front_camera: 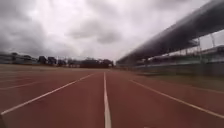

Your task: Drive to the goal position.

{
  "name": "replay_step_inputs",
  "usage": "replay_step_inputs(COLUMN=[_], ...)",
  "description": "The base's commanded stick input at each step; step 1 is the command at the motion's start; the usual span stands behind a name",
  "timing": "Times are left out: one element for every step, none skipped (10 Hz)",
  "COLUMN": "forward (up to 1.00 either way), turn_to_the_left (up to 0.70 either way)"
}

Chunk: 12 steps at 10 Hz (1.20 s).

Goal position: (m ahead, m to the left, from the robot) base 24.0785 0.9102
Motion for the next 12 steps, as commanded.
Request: replay_step_inputs(forward=[0.70,0.70,0.70,0.70,0.70,0.70,0.70,0.70,0.70,0.70,0.70,0.70], turn_to_the_left=[0.00,0.00,0.00,0.00,0.00,0.00,0.00,0.00,0.00,0.00,0.00,0.00])
